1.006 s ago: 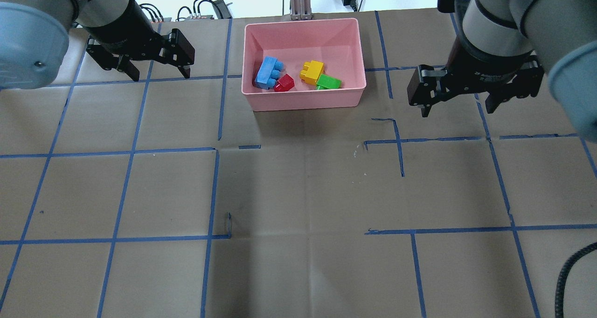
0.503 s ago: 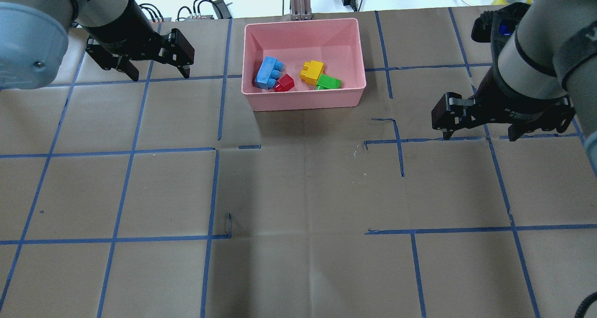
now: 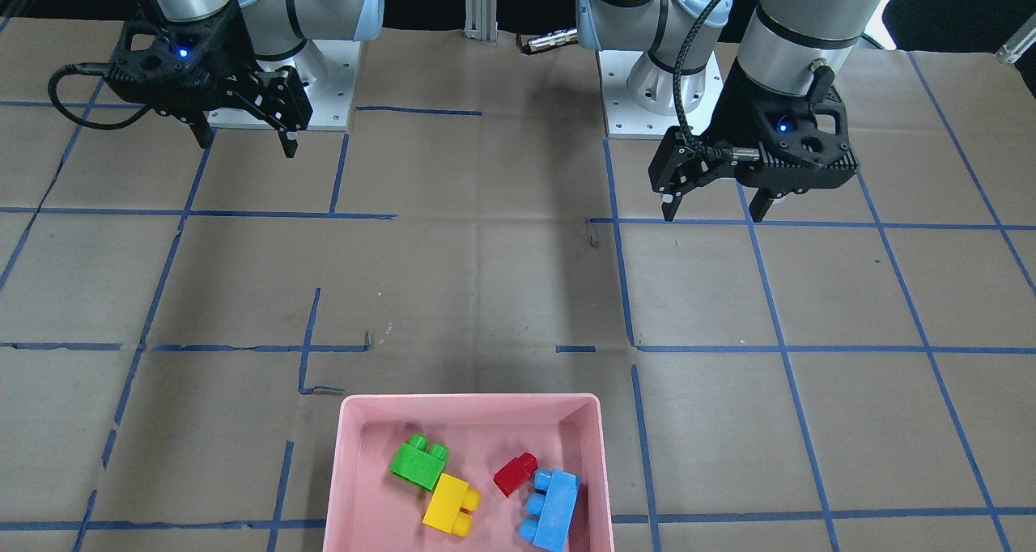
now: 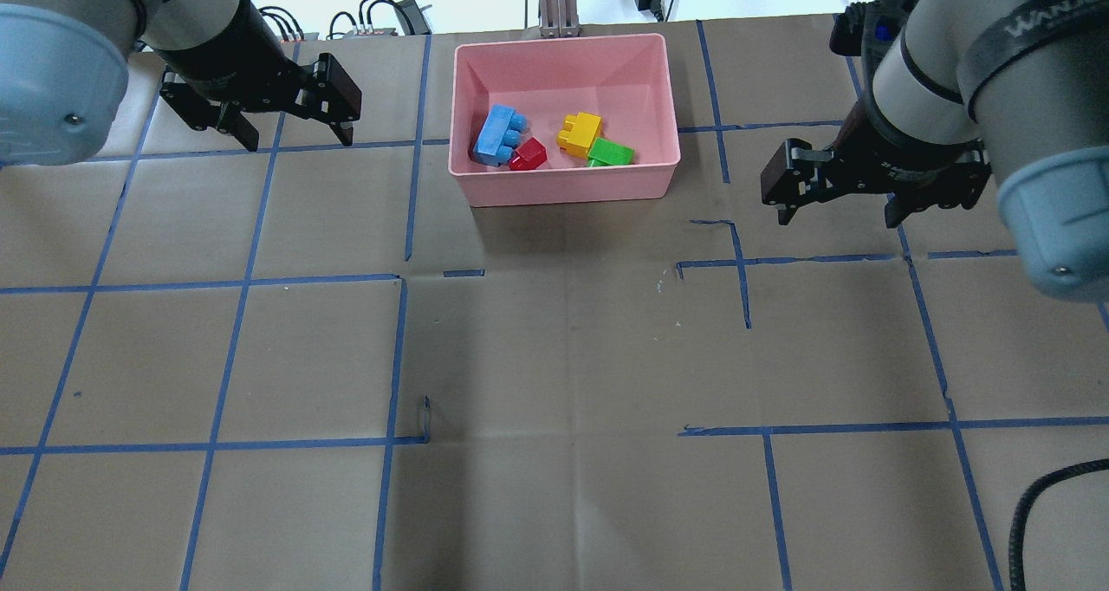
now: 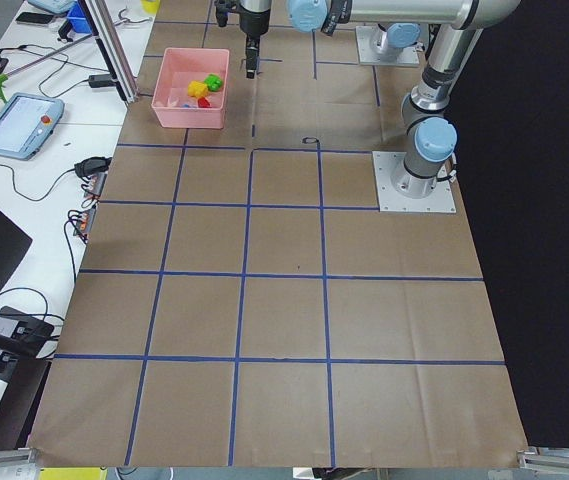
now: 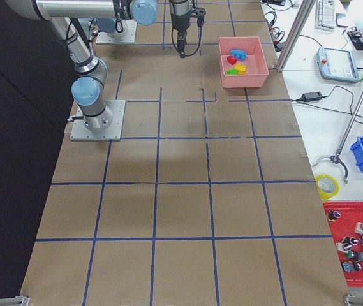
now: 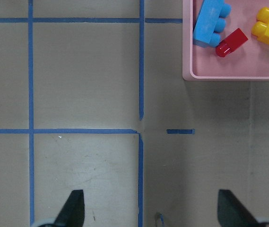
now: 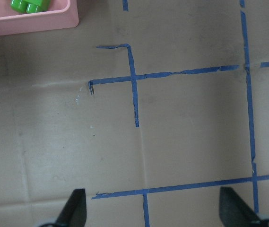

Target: Put all blocks into box

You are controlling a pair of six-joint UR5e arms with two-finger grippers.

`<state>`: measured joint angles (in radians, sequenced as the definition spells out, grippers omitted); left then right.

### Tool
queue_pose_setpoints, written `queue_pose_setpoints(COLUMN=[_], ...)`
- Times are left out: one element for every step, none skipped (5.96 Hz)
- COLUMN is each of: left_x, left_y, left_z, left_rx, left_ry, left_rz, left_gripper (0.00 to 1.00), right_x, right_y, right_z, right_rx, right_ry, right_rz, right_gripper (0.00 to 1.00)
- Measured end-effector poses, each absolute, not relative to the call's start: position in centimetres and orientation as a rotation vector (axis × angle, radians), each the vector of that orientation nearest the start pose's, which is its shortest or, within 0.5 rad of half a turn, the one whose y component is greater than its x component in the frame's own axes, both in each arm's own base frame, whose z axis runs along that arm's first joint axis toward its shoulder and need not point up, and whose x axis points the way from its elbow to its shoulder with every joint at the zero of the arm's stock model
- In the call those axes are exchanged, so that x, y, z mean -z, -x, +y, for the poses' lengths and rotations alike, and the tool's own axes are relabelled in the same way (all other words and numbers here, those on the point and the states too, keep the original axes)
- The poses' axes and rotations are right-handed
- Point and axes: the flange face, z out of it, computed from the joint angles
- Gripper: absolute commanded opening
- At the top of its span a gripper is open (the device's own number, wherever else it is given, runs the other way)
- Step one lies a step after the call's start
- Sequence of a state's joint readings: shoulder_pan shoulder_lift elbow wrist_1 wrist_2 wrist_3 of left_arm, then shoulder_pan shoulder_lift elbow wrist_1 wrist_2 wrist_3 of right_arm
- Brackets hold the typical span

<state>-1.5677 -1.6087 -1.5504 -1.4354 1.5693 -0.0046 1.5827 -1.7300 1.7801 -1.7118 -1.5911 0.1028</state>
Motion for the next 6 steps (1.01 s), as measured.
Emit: queue_pose_setpoints(left_x=[-49.3,-49.4,-49.4,-49.4,-49.4,-49.3], left_y=[13.2,13.2,13.2,13.2,13.2,13.2], left_z=[-52.0,-51.9,-51.9,-51.9,-51.9,-51.9], left_rx=[0.185,0.187,0.187,0.187,0.187,0.185], left_ry=[0.012,0.012,0.012,0.012,0.012,0.012], left_rz=[3.138,3.138,3.137,3.137,3.137,3.138], left_gripper=[1.00,1.00,1.00,1.00,1.00,1.00], right_x=[-47.1,-48.0,-49.1,-49.6,-49.6,-49.3], right_y=[-14.0,-14.7,-15.6,-16.2,-16.4,-16.4], right_z=[-43.3,-43.1,-42.7,-42.3,-42.2,-42.1], right_rx=[0.144,0.164,0.151,0.108,0.089,0.082], right_ry=[-0.131,-0.107,-0.079,-0.061,-0.055,-0.053], right_rz=[3.146,3.147,3.148,3.148,3.148,3.148], right_gripper=[1.00,1.00,1.00,1.00,1.00,1.00])
